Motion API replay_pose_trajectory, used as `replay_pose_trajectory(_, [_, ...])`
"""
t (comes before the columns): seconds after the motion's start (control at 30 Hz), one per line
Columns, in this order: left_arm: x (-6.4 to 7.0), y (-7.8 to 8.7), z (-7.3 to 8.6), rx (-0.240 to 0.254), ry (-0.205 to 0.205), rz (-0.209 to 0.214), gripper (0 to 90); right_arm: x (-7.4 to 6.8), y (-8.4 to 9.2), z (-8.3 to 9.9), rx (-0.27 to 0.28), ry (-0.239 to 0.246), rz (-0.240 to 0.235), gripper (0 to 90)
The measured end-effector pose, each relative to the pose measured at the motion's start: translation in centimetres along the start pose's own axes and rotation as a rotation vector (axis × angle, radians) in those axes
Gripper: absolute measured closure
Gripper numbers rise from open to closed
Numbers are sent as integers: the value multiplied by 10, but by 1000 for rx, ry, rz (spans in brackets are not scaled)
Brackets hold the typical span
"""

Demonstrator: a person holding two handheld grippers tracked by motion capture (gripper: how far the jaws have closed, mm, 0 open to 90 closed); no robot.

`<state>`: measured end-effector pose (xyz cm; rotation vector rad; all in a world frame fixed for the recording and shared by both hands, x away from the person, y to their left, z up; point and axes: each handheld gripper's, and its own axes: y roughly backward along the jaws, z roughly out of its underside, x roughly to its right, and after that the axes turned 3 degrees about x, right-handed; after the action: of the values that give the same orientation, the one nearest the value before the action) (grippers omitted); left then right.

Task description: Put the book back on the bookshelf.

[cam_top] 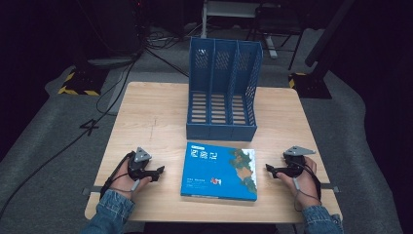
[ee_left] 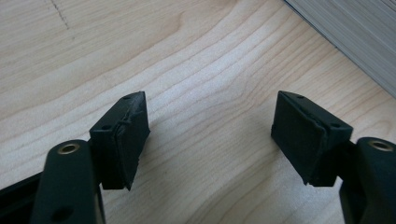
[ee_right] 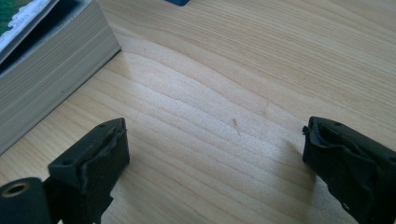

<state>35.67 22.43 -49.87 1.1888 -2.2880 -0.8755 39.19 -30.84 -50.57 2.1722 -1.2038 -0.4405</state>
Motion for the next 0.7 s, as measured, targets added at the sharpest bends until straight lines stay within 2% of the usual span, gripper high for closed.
replay_pose_trajectory(0.03, [0, 5, -4, -22, 43, 7, 326, 0, 0, 0, 0, 0, 0, 73])
replay_pose_trajectory(0.1, [-1, 7, -6, -4, 47, 10, 351, 0, 0, 0, 2, 0, 0, 75])
replay_pose_trajectory(0.2, [-1, 15, -15, 48, 42, 9, 348, 0, 0, 0, 4, 0, 0, 78])
replay_pose_trajectory(0.3, [3, 21, -27, 75, 41, 25, 350, 0, 0, 0, 3, 0, 0, 80])
replay_pose_trajectory(0.47, [10, 20, -37, 93, 32, 51, 354, -2, 2, 1, 8, -1, 4, 108])
replay_pose_trajectory(0.7, [27, 10, -54, 132, 33, 115, 351, -8, 8, 4, 30, 3, -5, 262])
